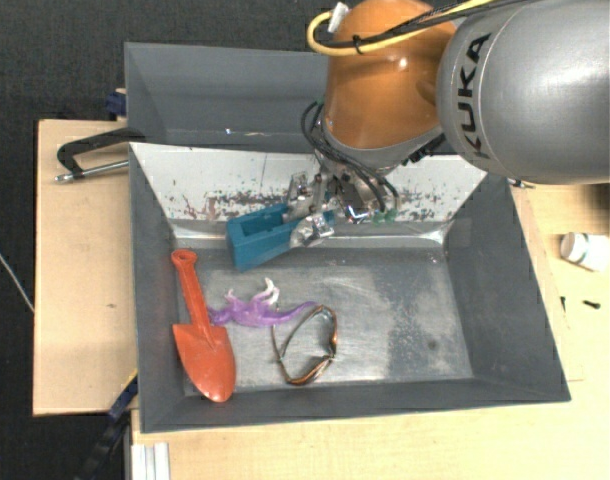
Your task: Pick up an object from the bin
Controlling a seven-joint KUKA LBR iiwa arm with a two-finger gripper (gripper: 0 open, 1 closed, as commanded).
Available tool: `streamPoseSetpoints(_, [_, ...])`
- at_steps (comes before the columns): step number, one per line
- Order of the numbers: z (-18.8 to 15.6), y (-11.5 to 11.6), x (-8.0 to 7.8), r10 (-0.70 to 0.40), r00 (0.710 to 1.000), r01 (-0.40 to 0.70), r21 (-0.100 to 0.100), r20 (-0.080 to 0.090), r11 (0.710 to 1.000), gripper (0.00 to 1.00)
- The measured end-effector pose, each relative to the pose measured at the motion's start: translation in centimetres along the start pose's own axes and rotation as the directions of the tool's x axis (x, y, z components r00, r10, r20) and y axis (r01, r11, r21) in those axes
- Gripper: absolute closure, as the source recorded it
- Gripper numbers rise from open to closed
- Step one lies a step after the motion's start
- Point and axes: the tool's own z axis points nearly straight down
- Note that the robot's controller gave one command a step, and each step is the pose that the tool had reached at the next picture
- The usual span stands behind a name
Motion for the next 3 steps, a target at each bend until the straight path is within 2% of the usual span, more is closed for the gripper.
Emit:
streamPoseSetpoints(1, [1.0, 0.3, 0.0, -0.021, 1.0, 0.021, -0.001, 0.002, 1.0, 1.0])
streamPoseSetpoints(2, [6.1, 2.2, 0.1, -0.005, 1.0, 0.005, -0.001, -0.006, 1.0, 1.0])
streamPoseSetpoints(3, [7.3, 2.8, 0.0, -0.005, 1.0, 0.005, 0.0, -0.009, 1.0, 1.0])
